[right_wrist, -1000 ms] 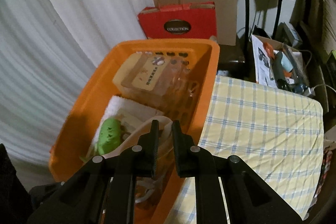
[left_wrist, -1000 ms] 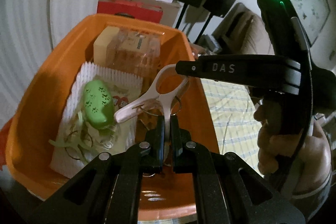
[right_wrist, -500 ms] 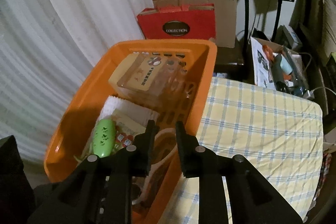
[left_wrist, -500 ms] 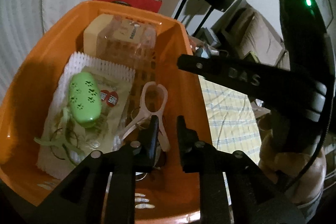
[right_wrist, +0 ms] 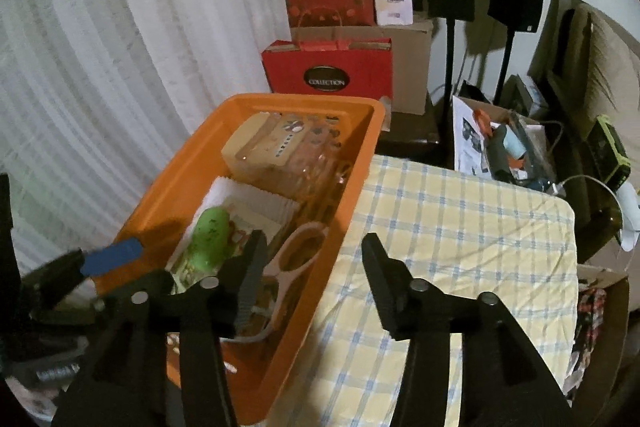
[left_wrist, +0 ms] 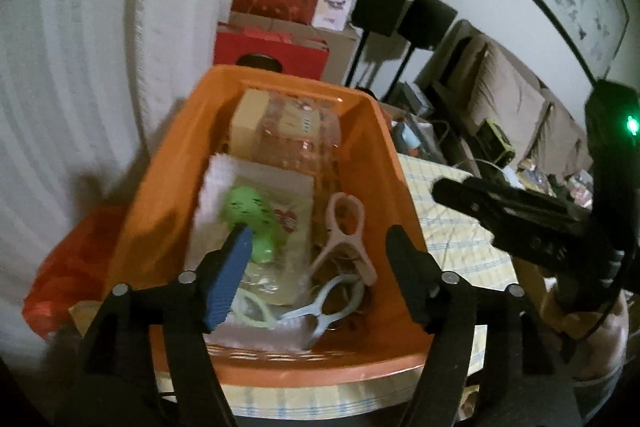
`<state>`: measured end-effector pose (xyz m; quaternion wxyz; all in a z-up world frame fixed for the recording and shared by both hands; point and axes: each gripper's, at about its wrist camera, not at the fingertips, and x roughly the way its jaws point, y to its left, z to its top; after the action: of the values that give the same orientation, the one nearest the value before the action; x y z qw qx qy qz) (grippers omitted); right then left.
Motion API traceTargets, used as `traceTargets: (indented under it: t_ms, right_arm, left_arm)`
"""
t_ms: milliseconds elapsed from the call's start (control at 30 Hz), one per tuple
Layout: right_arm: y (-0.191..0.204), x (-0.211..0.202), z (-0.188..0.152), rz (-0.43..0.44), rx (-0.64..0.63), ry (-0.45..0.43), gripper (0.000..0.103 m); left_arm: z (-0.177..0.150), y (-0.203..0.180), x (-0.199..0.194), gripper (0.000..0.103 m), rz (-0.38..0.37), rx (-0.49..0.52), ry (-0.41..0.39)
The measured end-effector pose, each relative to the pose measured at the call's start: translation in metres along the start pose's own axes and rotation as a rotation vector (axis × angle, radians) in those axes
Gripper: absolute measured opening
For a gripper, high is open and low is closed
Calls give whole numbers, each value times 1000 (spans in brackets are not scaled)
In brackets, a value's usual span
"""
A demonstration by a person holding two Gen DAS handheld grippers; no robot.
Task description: Organize objects
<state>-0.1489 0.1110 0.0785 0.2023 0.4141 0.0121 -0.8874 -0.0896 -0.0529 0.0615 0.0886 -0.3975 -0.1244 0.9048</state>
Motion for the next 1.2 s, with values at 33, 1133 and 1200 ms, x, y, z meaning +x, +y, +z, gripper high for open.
traceTargets:
  t_ms: [33,1133,1200]
  right_arm:
    - [2,-3,-2,-1,0,-4,57]
    - [9,-70,-105,-175,78,-119,102]
    - [4,-71,-109,-179,98,-121,102]
  left_arm:
    - [-1,2,-3,75,5,2,-6]
    - [-54,-12,-43,103,118,126,-23]
    - [-57,-14,-43,103,135,133,-32]
